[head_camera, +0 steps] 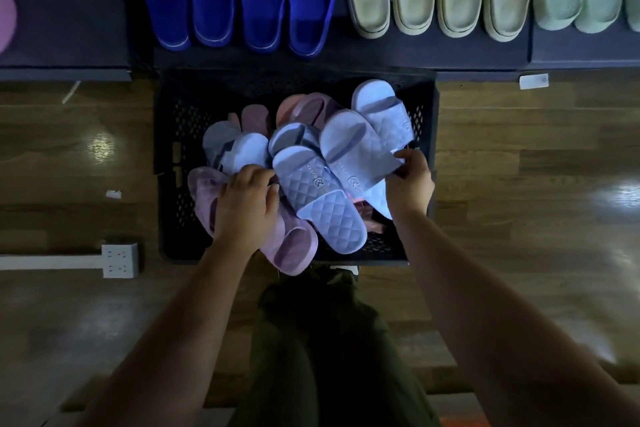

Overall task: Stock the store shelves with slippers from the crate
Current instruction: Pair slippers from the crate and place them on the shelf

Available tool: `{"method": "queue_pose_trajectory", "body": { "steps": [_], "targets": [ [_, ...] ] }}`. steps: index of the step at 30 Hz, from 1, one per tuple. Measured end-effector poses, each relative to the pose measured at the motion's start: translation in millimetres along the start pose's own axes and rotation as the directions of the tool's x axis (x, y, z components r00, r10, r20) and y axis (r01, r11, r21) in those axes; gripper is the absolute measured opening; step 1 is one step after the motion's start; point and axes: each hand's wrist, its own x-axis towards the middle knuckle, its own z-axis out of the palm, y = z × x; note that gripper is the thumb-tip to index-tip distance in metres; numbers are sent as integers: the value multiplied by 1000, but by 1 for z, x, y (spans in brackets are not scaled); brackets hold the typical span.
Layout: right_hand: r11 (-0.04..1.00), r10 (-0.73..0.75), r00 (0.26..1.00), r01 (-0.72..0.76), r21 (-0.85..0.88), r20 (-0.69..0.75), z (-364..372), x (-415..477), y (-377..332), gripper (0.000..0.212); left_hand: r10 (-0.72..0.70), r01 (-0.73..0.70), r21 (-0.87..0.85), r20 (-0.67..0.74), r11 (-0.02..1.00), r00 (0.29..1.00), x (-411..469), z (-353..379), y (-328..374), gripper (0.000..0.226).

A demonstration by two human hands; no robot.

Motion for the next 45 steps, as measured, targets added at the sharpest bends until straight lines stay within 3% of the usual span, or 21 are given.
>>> {"method": "queue_pose_trajectory", "body": {
  "steps": [4,7,10,13,18,20,22,28,32,38,41,45],
  "targets": [
    [971,-176,984,172,-164,-8,6,3,14,27,5,-5,-24,-6,1000,1000,5,4,-4,27],
    [978,-169,985,165,-126,-21,11,11,10,42,-12,12,-18,-3,1000,1000,6,10,-8,28],
    [998,-70,997,70,-5,36,17,17,0,44,-15,15,0,-2,1000,1000,3,16,-13,32],
    [984,120,987,-132,122,106,27,20,-6,48,-16,16,17,11,1000,1000,1,21,-17,34],
    [824,359,931,-351,444,68,39,24,-21,59,-12,13,24,-23,1000,1000,-4,26,-23,33],
    [764,424,901,-408,500,87,37,26,-24,50,-7,8,19,-42,1000,999,-5,27,-24,32],
    [791,399,909,-408,455,123,33,28,-24,32,-5,7,31,-49,1000,999,-5,28,-25,32],
    [815,347,930,-362,451,120,18,17,-26,15,5,-4,19,-80,1000,997,-13,25,-26,23],
    [864,287,950,-311,396,120,5,-8,-24,15,-14,17,41,-72,999,997,-33,8,-29,34],
    [915,235,972,-230,331,25,-10,-55,-24,28,-253,253,-10,-42,967,966,-60,-13,-43,34],
    [935,248,969,-233,268,-22,-9,-68,-21,20,-470,467,-112,-1,877,883,-55,-15,-48,40],
    [940,274,960,-255,228,-53,-7,-73,-15,12,-631,649,-140,155,748,760,-37,-5,-61,55]
  ]
}}
